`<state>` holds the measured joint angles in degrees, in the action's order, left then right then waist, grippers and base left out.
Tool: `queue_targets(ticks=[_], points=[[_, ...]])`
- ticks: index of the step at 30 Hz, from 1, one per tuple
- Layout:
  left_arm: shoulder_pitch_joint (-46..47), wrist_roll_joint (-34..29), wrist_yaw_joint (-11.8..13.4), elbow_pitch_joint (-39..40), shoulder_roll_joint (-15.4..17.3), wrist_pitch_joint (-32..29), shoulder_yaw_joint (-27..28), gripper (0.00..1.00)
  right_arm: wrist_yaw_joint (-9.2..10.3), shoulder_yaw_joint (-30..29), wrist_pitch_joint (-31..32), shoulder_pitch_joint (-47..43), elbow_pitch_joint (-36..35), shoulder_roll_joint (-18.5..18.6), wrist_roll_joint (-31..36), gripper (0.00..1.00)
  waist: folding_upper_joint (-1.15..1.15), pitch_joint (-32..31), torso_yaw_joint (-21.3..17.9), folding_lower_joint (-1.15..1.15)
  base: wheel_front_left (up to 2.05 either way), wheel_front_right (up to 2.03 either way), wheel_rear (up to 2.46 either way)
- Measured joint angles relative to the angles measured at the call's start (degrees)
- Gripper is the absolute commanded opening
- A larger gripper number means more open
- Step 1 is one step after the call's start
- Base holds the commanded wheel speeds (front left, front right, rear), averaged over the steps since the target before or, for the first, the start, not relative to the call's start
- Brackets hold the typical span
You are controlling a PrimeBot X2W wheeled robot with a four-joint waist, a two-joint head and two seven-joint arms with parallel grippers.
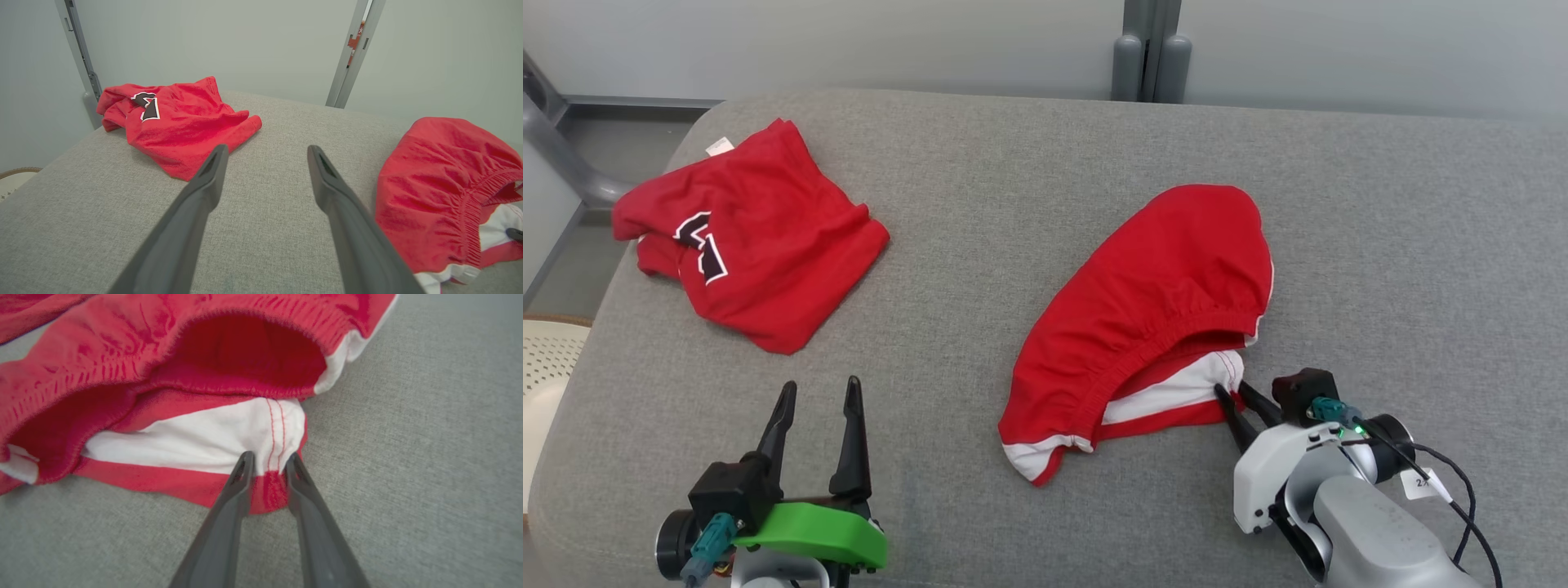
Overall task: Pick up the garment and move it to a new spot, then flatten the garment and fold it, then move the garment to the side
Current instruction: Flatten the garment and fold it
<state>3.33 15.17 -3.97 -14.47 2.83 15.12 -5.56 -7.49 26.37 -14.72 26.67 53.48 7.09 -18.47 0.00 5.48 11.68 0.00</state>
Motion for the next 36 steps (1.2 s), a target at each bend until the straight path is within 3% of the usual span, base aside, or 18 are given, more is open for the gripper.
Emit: queue_targets(ticks=[4, 8, 14, 19, 20, 21, 22, 29, 36], points=[[0.0, 0.2, 0.3, 0.0, 0.0, 0.0, 0.2, 1.0, 0.0, 0.4, -0.2, 0.9, -0.2, 0.2, -1.9, 0.0, 0.0, 0.1, -0.9, 0.0, 0.0, 0.0, 0.0], [0.0, 0.4, 0.3, 0.0, 0.0, 0.0, 0.0, 1.0, 0.0, -2.3, -0.3, -0.1, -5.6, 2.6, -3.2, 0.0, 0.0, 0.0, -2.2, 0.0, 0.0, 0.0, 0.0], [0.0, 0.9, 0.5, 0.1, 0.0, 0.0, -0.2, 1.0, 0.0, -9.4, -0.3, -8.3, -15.8, 6.2, -3.2, 0.0, 0.0, -0.2, -4.3, 0.0, 0.0, 0.0, 0.0], [-0.1, 0.9, 0.5, 0.2, 0.0, 0.0, -0.1, 1.0, 0.0, -15.2, -0.3, -15.7, -19.5, 6.9, -2.6, 0.0, 0.0, -0.5, -5.7, 0.0, 0.0, 0.0, 0.0], [-0.2, 0.9, 0.5, 0.2, 0.0, 0.0, -0.1, 1.0, 0.0, -15.7, -0.3, -16.5, -20.1, 6.4, -2.5, 0.35, 0.0, -0.6, -6.1, 0.0, 0.0, 0.0, 0.0], [-0.2, 0.9, 0.5, 0.1, 0.0, 0.0, -0.1, 1.0, 0.0, -15.9, -0.3, -17.0, -20.6, 6.1, -2.5, 0.8, 0.0, -0.6, -6.4, 0.0, 0.0, 0.0, 0.0], [-0.2, 0.9, 0.5, 0.1, 0.0, 0.0, -0.1, 1.0, 0.0, -16.1, -0.3, -17.3, -21.2, 5.8, -2.3, 1.0, 0.0, -0.7, -6.7, 0.0, 0.0, 0.0, 0.0], [-0.2, 0.1, 0.3, -0.1, 0.0, 0.0, -0.1, 1.0, 0.0, -20.4, -0.3, -19.5, -28.4, 3.0, 1.4, 1.0, 0.0, -1.5, -7.8, 0.0, 0.0, 0.0, 0.0], [-0.3, -0.1, -0.1, -0.5, 0.0, 0.0, -0.1, 1.0, 0.0, -16.6, 0.0, -22.2, -33.3, 0.4, 1.2, 1.0, 0.0, -2.4, -7.3, 0.0, 0.0, 0.0, 0.0]])
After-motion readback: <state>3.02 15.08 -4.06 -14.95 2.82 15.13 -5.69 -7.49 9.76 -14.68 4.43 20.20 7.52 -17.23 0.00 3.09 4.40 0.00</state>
